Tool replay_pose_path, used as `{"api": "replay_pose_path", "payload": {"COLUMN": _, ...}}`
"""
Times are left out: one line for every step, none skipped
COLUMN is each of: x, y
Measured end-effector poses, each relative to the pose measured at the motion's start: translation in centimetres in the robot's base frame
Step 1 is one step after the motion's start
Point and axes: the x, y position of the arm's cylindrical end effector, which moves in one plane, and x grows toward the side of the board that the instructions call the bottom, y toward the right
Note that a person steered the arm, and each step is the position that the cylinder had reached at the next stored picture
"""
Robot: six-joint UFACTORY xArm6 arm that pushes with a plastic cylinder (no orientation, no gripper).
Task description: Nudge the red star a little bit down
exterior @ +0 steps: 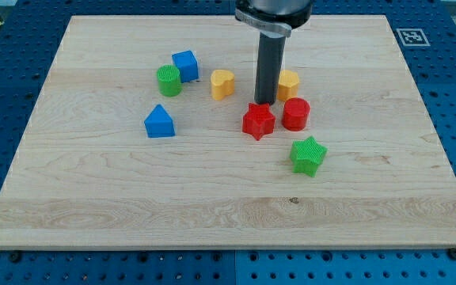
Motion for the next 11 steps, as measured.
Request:
{"api": "replay_pose_path", "payload": {"x": 0.8, "y": -1.0}}
{"api": "replay_pose_path", "payload": {"x": 1.5, "y": -1.1}}
{"api": "replay_pose_path", "payload": {"x": 1.8, "y": -0.8}}
{"api": "replay_pose_path", "payload": {"x": 0.4, "y": -0.8}}
{"api": "replay_pose_path", "payload": {"x": -2.9, "y": -0.8}}
{"api": "replay_pose_path", "payload": {"x": -5.3, "y": -1.0}}
{"api": "replay_pose_path", "payload": {"x": -7.6, "y": -2.0}}
{"api": "replay_pose_path", "payload": {"x": -7.9, "y": -3.0}}
{"api": "replay_pose_path", "payload": {"x": -9.1, "y": -7.2}}
{"api": "replay_pose_path", "payload": {"x": -11.2, "y": -11.4}}
{"api": "replay_pose_path", "payload": {"x": -11.7, "y": -15.8}}
